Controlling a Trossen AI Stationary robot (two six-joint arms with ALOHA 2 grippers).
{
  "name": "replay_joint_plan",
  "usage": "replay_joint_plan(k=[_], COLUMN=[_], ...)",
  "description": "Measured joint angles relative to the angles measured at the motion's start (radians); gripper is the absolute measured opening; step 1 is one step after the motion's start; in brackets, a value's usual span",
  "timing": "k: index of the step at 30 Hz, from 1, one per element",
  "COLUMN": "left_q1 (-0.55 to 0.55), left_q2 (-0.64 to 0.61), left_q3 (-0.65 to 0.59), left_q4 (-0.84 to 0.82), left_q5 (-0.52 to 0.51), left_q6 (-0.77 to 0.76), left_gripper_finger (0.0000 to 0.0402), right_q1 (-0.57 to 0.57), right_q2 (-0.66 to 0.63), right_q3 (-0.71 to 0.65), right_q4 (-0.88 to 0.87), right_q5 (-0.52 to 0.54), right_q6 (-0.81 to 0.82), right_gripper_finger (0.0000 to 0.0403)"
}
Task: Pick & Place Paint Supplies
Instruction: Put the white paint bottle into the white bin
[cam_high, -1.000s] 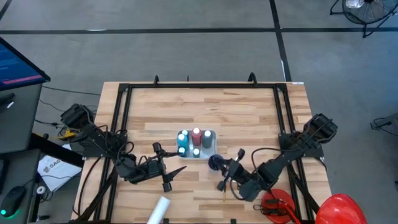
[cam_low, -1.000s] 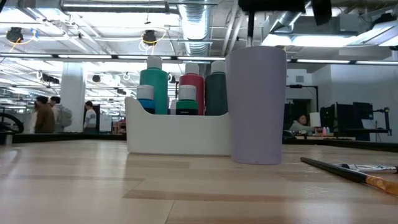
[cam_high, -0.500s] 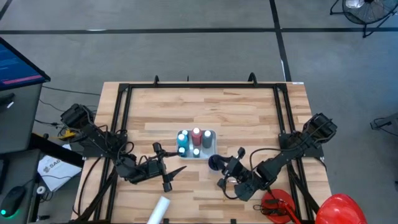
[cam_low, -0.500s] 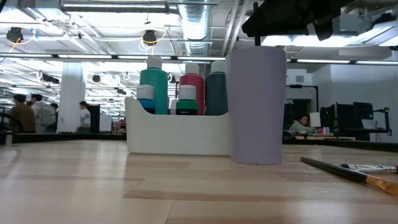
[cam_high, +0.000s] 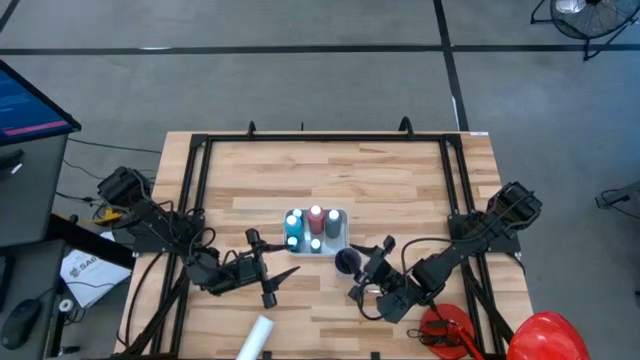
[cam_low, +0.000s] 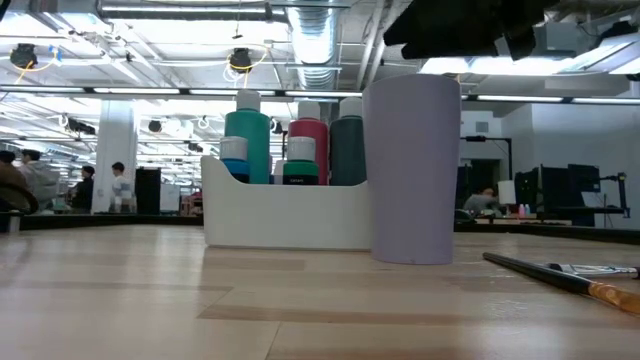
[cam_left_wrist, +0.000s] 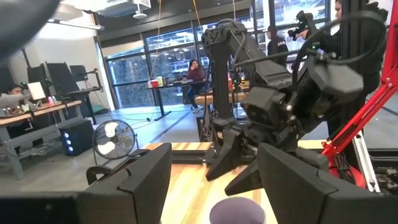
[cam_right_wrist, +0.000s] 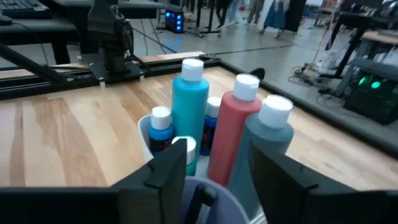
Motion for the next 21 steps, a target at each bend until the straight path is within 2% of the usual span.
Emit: replay_joint_plan(k=[8,15,17,21], left_q1=[-0.002,-0.006,0.009,0.048], left_q2=[0.000,-0.001,-0.017,-0.054], left_q3=[-0.001,-0.025,-0.025,-0.024], left_q4=[-0.003,-0.003,-0.008,-0.028], left_q5=[-0.007,-0.008,-0.009,-0.014], left_q6=[0.008,-0.007,0.022,0.049], left_gripper_finger=[0.0227,0.0224,0.0222,0.0221], right_q1=[0.027,0.036,0.021,-0.046], right_q2=[0.000,0.000,-0.015,-0.044], right_q3=[0.112,0.200,0.207,0.197], right_q4=[0.004,0.013,0.017,0.025], right_q5=[0.017,0.003,-0.059,-0.272], right_q6=[-0.228,-0.460,-0.493,-0.545], right_gripper_finger=[0.0225,0.0232,0.0227,0.0211])
